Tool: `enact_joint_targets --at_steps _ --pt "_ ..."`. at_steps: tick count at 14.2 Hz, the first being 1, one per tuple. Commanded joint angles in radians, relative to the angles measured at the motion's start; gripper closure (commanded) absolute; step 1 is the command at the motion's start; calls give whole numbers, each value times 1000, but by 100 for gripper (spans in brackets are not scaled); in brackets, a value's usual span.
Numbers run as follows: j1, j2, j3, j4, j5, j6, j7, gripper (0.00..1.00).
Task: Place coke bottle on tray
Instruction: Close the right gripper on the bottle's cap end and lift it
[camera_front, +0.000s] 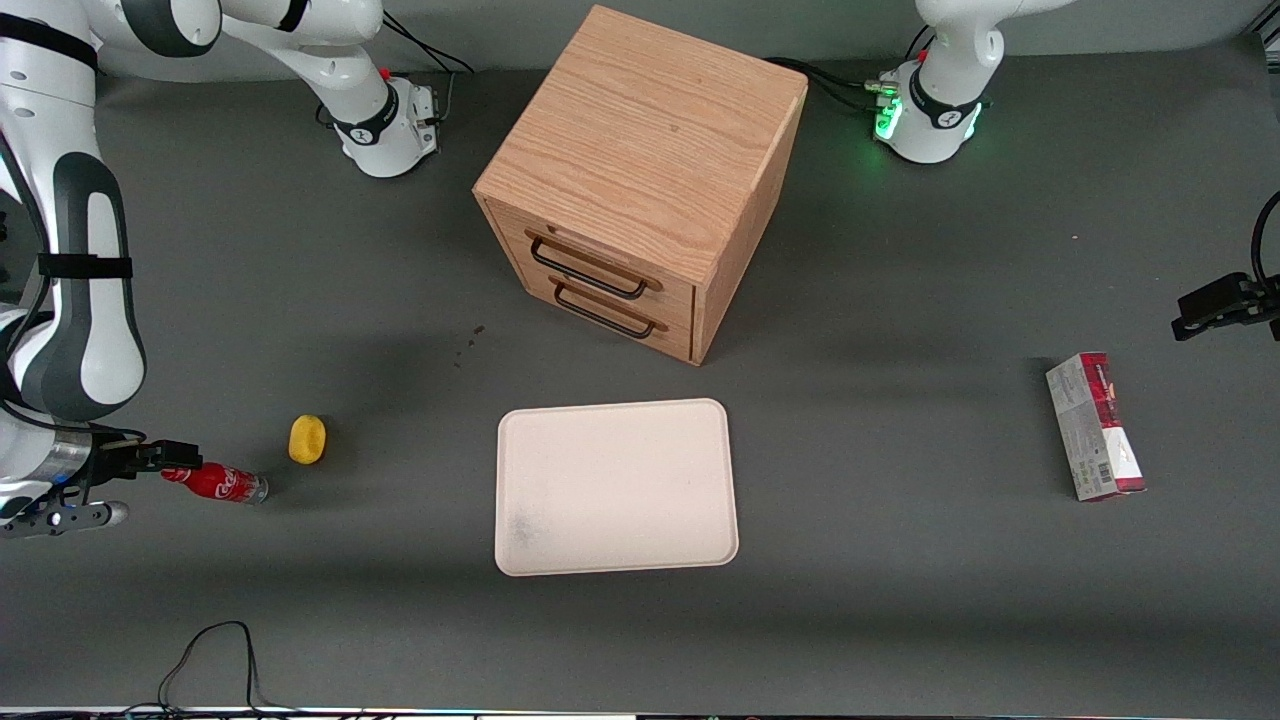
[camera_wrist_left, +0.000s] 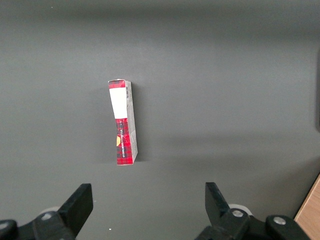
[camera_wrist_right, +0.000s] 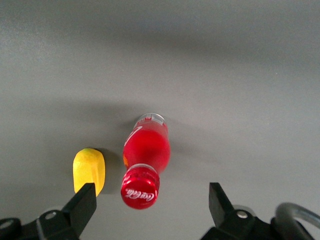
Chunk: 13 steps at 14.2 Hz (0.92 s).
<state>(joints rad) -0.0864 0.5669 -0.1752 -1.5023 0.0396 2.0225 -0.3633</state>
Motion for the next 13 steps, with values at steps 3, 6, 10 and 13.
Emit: enact_joint_targets --at_steps 3,6,10,13 --pt "17 -9 -3 -26 22 39 12 0" --pt "19 -7 -3 -26 22 41 14 21" --pt "19 -9 -3 -27 23 41 14 95" --pt "17 -9 -3 -27 23 39 14 100"
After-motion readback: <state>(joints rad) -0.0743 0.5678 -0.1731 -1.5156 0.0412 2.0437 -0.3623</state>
